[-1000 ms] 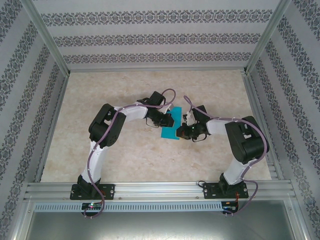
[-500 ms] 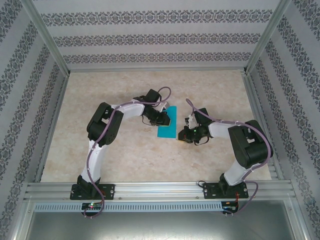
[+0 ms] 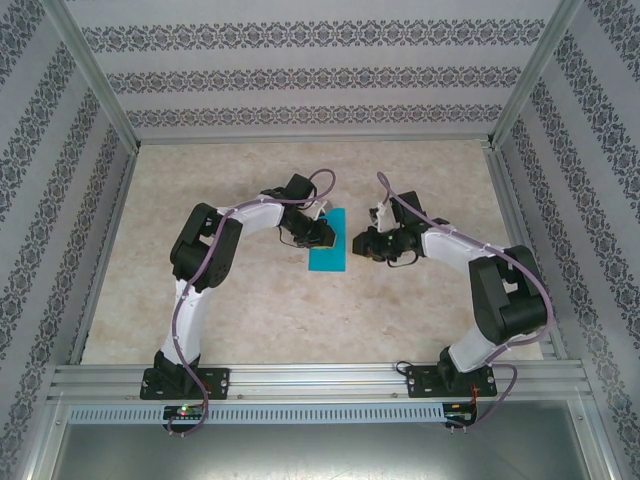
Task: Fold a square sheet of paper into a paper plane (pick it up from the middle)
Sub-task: Fold the triangle a second time at the center of the table, then turn over the paper at the center of the table.
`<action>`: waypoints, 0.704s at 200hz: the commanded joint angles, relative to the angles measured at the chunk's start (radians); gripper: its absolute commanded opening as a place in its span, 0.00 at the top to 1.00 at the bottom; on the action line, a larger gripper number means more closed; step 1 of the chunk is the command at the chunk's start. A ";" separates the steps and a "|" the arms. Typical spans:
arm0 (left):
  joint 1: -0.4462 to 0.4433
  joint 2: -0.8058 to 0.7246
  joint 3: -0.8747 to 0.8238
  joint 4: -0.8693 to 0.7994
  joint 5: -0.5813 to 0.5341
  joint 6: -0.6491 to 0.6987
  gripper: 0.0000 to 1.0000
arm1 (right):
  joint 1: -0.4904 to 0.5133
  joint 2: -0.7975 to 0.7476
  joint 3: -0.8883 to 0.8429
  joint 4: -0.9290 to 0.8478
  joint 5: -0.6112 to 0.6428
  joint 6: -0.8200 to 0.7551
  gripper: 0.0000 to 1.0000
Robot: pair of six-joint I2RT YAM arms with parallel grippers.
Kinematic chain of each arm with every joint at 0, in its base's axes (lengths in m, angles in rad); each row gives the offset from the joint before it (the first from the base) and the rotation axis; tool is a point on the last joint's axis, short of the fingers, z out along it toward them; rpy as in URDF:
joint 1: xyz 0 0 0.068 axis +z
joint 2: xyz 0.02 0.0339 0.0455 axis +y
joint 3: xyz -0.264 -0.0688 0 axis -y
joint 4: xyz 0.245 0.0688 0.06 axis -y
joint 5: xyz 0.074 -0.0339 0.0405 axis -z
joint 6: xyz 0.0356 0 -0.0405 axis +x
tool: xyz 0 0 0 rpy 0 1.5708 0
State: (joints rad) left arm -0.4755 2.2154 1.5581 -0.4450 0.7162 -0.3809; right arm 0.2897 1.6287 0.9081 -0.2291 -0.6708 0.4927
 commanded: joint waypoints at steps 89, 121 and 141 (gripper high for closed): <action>0.072 -0.156 -0.077 -0.077 -0.050 0.043 0.66 | 0.017 0.296 0.301 -0.101 -0.023 -0.138 0.65; 0.080 -0.188 -0.112 -0.067 -0.046 0.042 0.62 | 0.028 0.335 0.342 -0.128 -0.028 -0.166 0.63; 0.086 -0.192 -0.126 -0.069 -0.044 0.047 0.60 | 0.038 0.344 0.347 -0.119 -0.046 -0.177 0.62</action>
State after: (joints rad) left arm -0.4068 2.0594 1.4544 -0.4870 0.6762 -0.3634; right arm 0.3073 1.9522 1.2285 -0.3237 -0.6895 0.3618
